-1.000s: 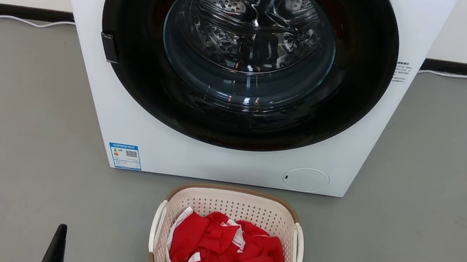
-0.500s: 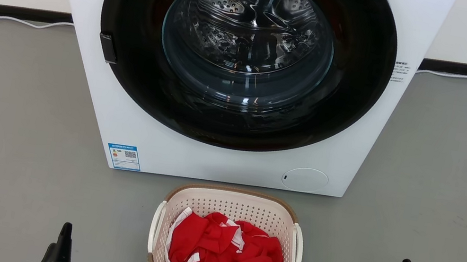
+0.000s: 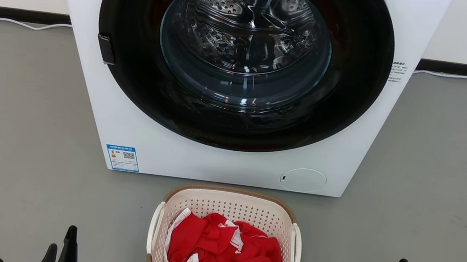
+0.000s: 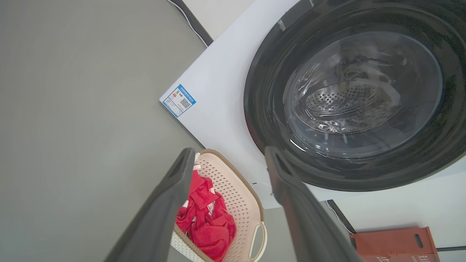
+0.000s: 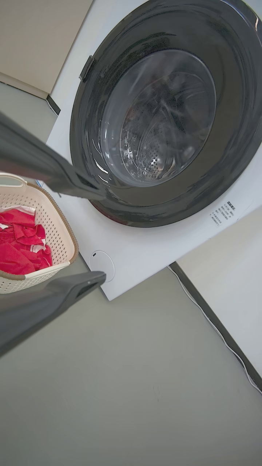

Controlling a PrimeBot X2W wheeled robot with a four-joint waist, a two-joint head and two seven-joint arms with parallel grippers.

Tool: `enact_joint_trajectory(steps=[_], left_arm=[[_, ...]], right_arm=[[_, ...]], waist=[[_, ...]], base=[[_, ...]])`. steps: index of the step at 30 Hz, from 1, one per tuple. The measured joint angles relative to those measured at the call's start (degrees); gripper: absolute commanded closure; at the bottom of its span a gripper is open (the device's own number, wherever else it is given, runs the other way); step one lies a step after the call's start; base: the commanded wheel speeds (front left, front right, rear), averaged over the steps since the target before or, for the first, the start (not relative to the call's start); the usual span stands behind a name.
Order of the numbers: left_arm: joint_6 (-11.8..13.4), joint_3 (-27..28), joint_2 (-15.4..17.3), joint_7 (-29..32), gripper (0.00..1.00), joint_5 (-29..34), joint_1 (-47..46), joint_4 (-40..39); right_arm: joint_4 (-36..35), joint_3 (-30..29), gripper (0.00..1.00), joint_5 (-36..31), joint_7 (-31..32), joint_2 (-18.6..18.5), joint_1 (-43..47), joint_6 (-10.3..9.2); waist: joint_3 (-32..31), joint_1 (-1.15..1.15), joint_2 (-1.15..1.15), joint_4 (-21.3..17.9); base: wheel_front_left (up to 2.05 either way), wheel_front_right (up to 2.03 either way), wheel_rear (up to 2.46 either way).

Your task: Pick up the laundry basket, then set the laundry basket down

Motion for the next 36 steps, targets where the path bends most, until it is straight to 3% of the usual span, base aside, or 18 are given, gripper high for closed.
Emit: enact_joint_trajectory(steps=[16,36], left_arm=[[0.57,-1.77,0.30,-2.58,0.00,9.46,0.15,-0.33],[0.57,-3.01,0.66,-5.99,0.00,25.66,1.44,-0.32]], right_arm=[[-0.33,0.79,0.00,-11.99,-2.60,-0.18,1.18,0.00],[0.94,0.99,0.00,-28.62,-6.11,-0.65,1.23,0.00]], waist=[[-0.51,0.00,0.00,0.08],[-0.95,-0.01,0.00,-0.64]], base=[[0.00,0.00,0.00],[0.00,0.00,0.00]])
